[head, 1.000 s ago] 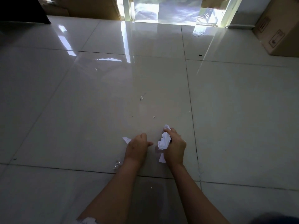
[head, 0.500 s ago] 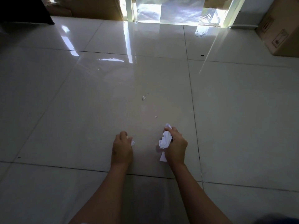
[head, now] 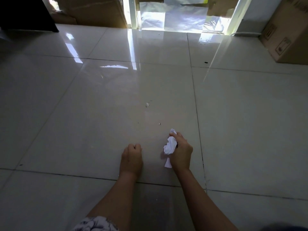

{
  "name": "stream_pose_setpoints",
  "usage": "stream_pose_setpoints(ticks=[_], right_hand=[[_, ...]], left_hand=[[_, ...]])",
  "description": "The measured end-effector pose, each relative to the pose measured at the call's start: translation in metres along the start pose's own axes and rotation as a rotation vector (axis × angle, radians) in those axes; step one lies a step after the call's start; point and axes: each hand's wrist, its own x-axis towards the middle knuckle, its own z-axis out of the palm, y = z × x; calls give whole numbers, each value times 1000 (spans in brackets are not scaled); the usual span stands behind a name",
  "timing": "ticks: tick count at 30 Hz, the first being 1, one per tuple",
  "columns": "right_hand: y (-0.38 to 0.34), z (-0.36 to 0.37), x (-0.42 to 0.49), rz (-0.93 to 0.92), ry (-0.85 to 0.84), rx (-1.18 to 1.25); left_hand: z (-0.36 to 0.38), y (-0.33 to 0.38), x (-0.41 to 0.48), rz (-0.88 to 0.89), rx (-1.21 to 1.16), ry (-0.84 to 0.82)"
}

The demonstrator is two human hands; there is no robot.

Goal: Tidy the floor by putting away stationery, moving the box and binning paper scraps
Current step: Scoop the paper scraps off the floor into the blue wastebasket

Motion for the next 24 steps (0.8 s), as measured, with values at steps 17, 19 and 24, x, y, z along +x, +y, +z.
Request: stream_pose_setpoints(ticks=[17,19,24], right_hand=[[-14,-37,18,-8,93,116],[-18,-51,24,40,106,182],[-35,-127,42,170,232,331]], left_hand=[[-67,51,56,-492,-776,211],[-69,66,58,-475,-788,191],[-75,157,52,-395,-934,83]])
